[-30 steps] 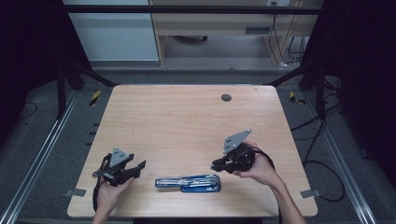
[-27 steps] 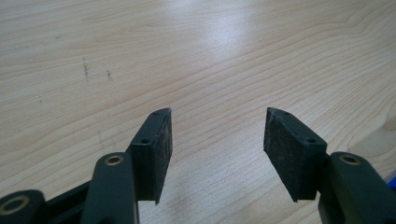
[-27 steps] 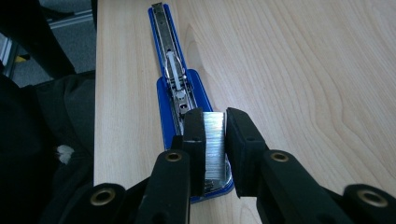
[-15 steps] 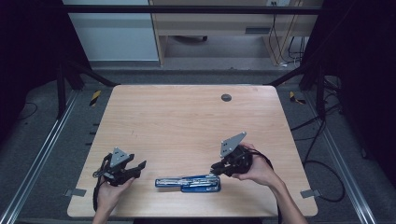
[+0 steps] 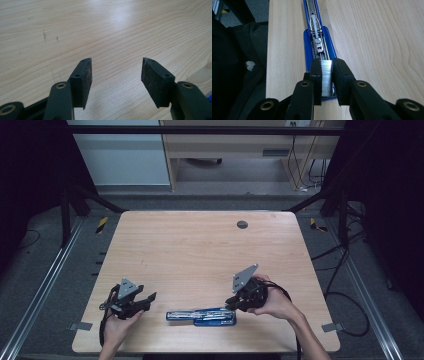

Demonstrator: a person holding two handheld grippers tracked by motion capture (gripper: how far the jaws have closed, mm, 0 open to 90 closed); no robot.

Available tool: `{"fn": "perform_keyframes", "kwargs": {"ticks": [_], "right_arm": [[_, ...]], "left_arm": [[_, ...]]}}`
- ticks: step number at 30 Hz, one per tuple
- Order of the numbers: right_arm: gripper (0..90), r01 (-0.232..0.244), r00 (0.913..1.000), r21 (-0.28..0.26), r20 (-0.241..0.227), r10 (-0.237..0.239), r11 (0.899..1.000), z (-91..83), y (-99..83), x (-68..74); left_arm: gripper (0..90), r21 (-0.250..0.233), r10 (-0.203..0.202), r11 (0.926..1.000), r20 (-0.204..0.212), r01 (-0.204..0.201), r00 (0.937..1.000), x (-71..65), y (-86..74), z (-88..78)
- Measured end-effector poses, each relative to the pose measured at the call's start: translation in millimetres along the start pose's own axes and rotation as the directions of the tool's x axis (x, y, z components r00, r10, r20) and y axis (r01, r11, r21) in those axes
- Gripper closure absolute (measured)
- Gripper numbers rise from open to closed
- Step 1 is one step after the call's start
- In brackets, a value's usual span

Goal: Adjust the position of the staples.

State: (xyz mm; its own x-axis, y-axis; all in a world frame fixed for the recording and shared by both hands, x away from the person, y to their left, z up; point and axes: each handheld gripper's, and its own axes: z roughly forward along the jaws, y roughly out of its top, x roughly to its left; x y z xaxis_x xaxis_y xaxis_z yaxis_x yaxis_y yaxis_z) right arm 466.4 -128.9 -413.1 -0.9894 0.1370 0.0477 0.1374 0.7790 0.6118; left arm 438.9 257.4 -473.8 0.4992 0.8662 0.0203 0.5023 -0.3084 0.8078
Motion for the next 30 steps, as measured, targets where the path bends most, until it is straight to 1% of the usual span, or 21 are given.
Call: {"fn": "perform_keyframes", "kwargs": {"ticks": [1,2,4,10,12,15,18,20,21,23,30], "right_arm": [[78.8,0.000,1.0000,0.000,0.000,0.000,1.000,0.0,0.0,0.0],[78.8,0.002,1.0000,0.017,0.003,-0.002,1.000,1.5,0.9,-0.1],[78.8,0.004,1.0000,0.026,0.000,-0.004,1.000,3.1,1.5,-0.3],[78.8,0.015,0.9998,0.031,-0.010,-0.014,0.999,6.9,2.0,-1.0],[78.8,0.017,0.9998,0.043,-0.012,-0.017,0.999,10.3,2.3,-1.2],[78.8,0.019,0.9997,0.047,-0.017,-0.018,0.999,12.8,2.7,-1.1],[78.8,0.026,0.9991,0.051,-0.035,-0.024,0.998,16.9,2.6,-2.3],[78.8,0.030,0.9989,0.051,-0.039,-0.028,0.998,18.1,2.2,-3.1],[78.8,0.033,0.9983,0.050,-0.050,-0.030,0.998,20.7,0.3,-4.3],[78.8,0.031,0.9985,0.059,-0.048,-0.028,0.998,23.1,-0.9,-5.1],[78.8,0.030,0.9979,0.064,-0.058,-0.026,0.998,27.5,-1.5,-9.4]], "left_arm": [[42.2,0.000,0.000,1.0000,0.000,0.000,1.0000,0.0,0.0,0.0],[42.2,0.002,0.001,1.0000,-0.001,-0.001,1.0000,-0.4,0.0,0.2],[42.2,0.004,0.003,1.0000,0.000,-0.003,1.0000,-0.1,-0.1,0.3],[42.2,0.004,-0.002,1.0000,0.001,0.002,1.0000,0.3,-0.1,0.5],[42.2,0.002,-0.005,1.0000,0.001,0.005,1.0000,0.4,-0.1,0.1],[42.3,0.003,-0.005,1.0000,0.001,0.005,1.0000,0.5,-0.2,-0.3],[42.3,0.006,0.001,1.0000,-0.004,-0.001,1.0000,-0.4,-0.1,0.0],[42.3,0.006,0.000,1.0000,-0.003,0.000,1.0000,-0.5,0.1,0.0],[42.3,0.007,0.003,1.0000,-0.004,-0.003,1.0000,-0.6,0.1,0.2],[42.3,0.010,-0.002,1.0000,-0.001,0.002,1.0000,-1.6,-0.4,1.0],[42.4,0.013,-0.002,0.9999,-0.003,0.002,1.0000,-0.5,-0.7,1.0]]}}
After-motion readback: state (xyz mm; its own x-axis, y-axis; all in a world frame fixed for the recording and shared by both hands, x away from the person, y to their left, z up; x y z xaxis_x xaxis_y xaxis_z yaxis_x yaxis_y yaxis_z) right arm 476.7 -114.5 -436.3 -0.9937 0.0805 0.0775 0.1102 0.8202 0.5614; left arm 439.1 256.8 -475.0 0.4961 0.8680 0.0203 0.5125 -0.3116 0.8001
